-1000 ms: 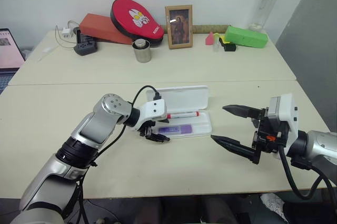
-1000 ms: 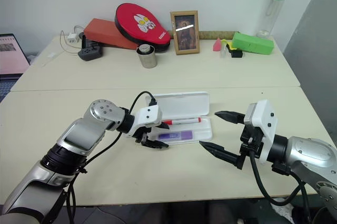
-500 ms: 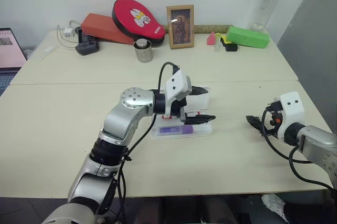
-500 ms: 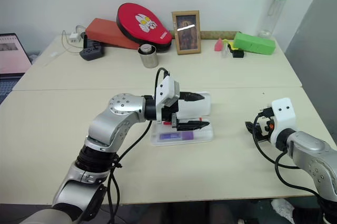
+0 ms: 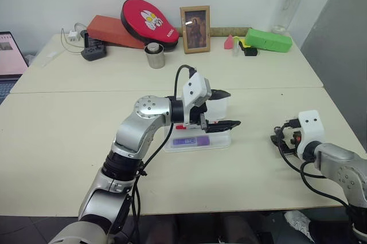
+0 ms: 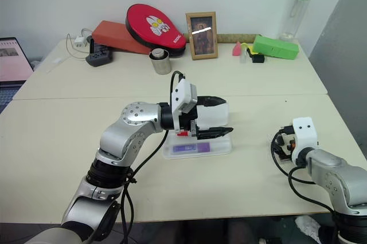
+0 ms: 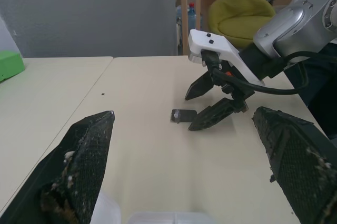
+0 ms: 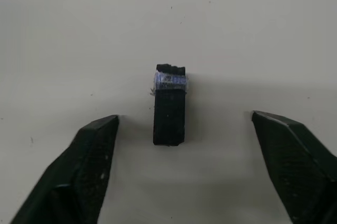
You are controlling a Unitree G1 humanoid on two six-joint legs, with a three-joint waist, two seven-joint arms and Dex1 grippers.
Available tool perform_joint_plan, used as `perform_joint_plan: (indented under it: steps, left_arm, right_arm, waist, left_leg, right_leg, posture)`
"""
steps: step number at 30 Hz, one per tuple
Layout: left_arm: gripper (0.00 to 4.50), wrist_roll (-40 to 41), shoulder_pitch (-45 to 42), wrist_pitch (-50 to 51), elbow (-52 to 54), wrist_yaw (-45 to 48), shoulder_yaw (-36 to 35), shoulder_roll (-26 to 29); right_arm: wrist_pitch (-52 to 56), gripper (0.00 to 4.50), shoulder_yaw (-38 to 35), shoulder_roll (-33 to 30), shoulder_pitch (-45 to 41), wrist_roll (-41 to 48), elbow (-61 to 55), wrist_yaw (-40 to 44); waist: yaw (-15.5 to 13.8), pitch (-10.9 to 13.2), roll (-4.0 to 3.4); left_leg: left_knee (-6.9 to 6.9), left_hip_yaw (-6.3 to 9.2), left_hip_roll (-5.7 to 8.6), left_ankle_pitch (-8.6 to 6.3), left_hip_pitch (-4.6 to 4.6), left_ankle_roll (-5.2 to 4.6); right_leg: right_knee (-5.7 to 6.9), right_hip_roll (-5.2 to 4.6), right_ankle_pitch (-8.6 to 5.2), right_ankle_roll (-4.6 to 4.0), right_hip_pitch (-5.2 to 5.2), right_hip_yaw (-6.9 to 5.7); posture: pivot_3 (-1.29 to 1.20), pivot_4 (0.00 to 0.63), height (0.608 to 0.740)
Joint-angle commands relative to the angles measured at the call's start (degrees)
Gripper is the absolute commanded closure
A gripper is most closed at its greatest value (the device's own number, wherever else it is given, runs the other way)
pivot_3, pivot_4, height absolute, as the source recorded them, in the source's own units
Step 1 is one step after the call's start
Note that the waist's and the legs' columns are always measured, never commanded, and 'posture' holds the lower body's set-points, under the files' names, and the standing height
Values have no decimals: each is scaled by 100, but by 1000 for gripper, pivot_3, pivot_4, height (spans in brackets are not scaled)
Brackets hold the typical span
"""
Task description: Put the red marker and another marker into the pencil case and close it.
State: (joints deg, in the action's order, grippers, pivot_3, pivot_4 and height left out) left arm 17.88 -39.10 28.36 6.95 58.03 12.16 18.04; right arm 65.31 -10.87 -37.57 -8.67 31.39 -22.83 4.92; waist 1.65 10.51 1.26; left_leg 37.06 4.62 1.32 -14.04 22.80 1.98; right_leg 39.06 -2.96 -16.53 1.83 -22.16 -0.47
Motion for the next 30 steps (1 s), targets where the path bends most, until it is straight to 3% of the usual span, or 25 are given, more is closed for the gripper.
perform_joint_plan:
  steps: [1, 12, 17, 19, 25, 30]
  left_arm:
    - [0, 100, -127, -56, 270, -66, -9, 9]
    - [0, 60, -158, -109, 218, -49, 24, 23]
    - [0, 185, -161, 20, 265, 20, -2, 30]
    - [0, 134, -144, -34, 294, 40, -9, 102]
    - [0, 473, 554, 153, 892, 578, -617, 1305]
    - [0, 847, 1055, 283, 1179, 768, -1041, 1939]
  right_arm:
    - [-115, 1529, -80, 23, -141, -170, -55, 117]
    - [-99, 4167, -136, 124, -240, -357, -89, 390]
    - [-283, 4249, -108, 9, -270, -447, -108, 623]
    - [-875, 4249, 99, -191, -305, -587, -202, 1027]
    - [-2803, 4250, 1439, -1034, -712, -724, -607, 3613]
    - [-3432, 4250, 2106, -873, -1543, -981, 253, 4567]
  waist:
    - [0, 0, 0]
    - [0, 0, 0]
    - [0, 0, 0]
    - [1, 0, 0]
    - [126, 4, -10]
    - [66, 6, -7]
  left_leg:
    - [0, 0, 0, 0, 0, 0]
    - [0, 1, 0, 0, 0, 0]
    - [0, 1, 0, 0, 0, 0]
    - [0, 0, 0, 0, 0, 0]
    - [-8, 1, -5, -1, -14, 0]
    - [-2, 11, -34, 0, -18, 1]
  right_leg:
    - [0, 0, 0, 0, 0, -1]
    - [0, 0, 0, 0, 0, -1]
    - [0, 0, 0, 0, 0, -1]
    - [0, 0, 0, 0, 0, 0]
    - [-3, 24, -1, 0, -2, 11]
    - [-3, 38, 0, -8, 10, -6]
  posture:
    - [0, 150, 740]
    - [0, 150, 740]
    - [0, 150, 740]
    - [0, 150, 740]
    - [0, 150, 740]
    - [0, 150, 740]
